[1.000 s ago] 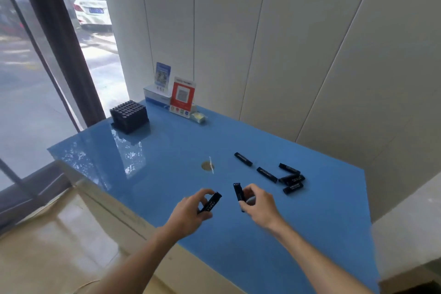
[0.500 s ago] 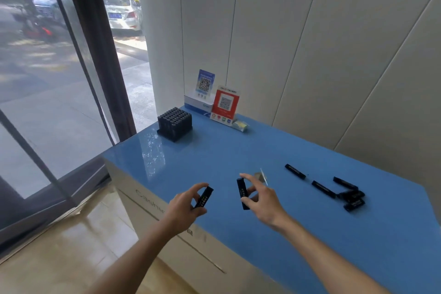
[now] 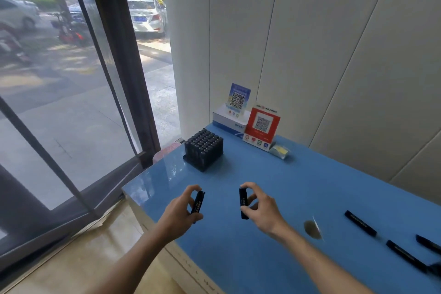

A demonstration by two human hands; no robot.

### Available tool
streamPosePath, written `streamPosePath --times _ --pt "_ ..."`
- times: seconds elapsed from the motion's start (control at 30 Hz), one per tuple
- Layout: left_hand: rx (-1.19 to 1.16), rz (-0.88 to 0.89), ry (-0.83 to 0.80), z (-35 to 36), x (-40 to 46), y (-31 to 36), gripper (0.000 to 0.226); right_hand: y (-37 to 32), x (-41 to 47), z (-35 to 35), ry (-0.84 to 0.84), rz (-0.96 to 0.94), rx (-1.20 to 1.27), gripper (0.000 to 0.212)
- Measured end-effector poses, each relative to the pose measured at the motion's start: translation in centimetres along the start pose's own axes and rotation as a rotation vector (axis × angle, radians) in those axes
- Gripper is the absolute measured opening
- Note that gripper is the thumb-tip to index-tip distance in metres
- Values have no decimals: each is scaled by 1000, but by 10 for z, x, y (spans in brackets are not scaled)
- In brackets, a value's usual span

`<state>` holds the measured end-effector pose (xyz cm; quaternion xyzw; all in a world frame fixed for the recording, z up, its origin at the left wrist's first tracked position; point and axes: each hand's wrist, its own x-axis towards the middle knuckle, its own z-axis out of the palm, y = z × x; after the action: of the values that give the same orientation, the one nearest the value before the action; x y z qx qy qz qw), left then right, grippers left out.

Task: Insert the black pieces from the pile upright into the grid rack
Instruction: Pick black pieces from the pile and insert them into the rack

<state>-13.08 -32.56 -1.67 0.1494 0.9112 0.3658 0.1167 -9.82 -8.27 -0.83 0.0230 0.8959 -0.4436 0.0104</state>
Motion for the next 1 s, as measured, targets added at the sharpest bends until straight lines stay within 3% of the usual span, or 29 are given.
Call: streamPosePath --times 0.43,0.9,1.0 --pt "-43 2 -2 -66 103 -59 50 -31 108 56 85 15 13 39" --pt "-22 443 -227 -118 211 -100 45 -91 157 119 490 106 -1 49" --pt "-9 527 -236 -123 218 -104 36 -100 159 127 555 137 6 39"
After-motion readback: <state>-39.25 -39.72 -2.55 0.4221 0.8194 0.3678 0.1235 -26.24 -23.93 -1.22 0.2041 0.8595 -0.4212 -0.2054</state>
